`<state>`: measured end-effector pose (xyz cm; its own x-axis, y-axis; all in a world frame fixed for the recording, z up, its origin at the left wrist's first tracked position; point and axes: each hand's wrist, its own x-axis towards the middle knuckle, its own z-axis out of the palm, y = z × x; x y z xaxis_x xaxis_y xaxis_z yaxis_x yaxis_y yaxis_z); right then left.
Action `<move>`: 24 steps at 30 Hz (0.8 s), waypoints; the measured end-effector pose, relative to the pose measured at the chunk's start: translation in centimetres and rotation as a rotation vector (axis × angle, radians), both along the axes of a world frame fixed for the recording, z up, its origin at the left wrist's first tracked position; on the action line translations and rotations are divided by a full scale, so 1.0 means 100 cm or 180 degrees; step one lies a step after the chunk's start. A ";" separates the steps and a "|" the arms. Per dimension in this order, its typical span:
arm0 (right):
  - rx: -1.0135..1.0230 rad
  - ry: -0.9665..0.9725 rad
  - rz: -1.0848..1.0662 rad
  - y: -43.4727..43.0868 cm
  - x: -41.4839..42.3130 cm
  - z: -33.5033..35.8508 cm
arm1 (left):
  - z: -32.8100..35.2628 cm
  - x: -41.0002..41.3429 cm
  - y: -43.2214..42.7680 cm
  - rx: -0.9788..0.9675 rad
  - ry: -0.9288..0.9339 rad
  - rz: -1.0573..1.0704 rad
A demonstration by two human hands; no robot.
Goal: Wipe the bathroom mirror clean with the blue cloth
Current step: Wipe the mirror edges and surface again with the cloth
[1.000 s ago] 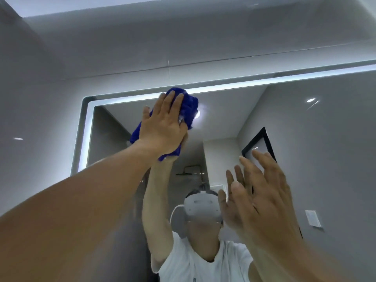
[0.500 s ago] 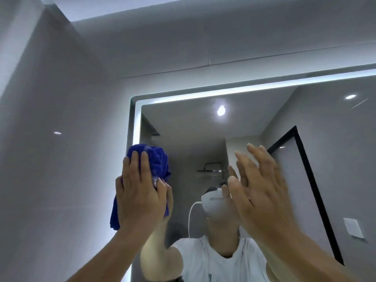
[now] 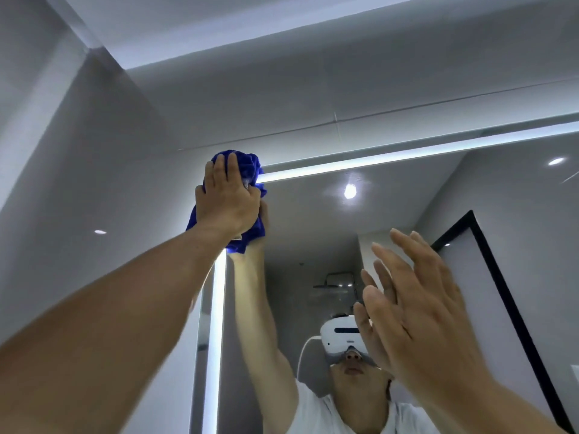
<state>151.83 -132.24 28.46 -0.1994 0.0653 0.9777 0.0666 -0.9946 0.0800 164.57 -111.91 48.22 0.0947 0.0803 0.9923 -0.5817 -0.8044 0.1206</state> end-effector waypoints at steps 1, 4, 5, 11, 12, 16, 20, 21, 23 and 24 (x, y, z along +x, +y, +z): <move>0.0012 -0.0013 0.0018 0.001 -0.001 0.000 | 0.002 0.000 0.000 0.0008 -0.0016 0.0009; -0.0035 -0.0018 0.0066 0.002 -0.007 -0.003 | -0.004 0.002 -0.003 0.0015 -0.0144 0.0108; -0.0061 -0.0002 0.0075 0.001 -0.010 -0.005 | -0.008 0.001 -0.006 0.0025 -0.0171 0.0122; 0.0059 0.0118 0.0065 -0.013 -0.042 -0.008 | -0.020 -0.025 -0.059 0.0512 -0.0332 0.0050; 0.0075 0.0104 0.0086 -0.017 -0.048 -0.008 | -0.019 -0.030 -0.071 0.0632 -0.0361 0.0035; 0.0106 0.0061 0.0135 -0.045 -0.066 -0.014 | -0.012 -0.061 -0.121 0.1245 -0.0555 0.0086; 0.0381 0.0071 0.0049 -0.075 -0.079 -0.022 | -0.023 -0.092 -0.159 0.1860 -0.0813 0.0088; 0.0390 0.0078 -0.0050 -0.081 -0.082 -0.024 | -0.034 -0.095 -0.164 0.2002 -0.0886 0.0113; 0.0433 0.0150 -0.0112 -0.091 -0.087 -0.031 | -0.071 -0.096 -0.168 0.2261 -0.1128 0.0230; 0.0480 0.0192 -0.0104 -0.095 -0.088 -0.034 | -0.096 -0.095 -0.168 0.2386 -0.1261 0.0261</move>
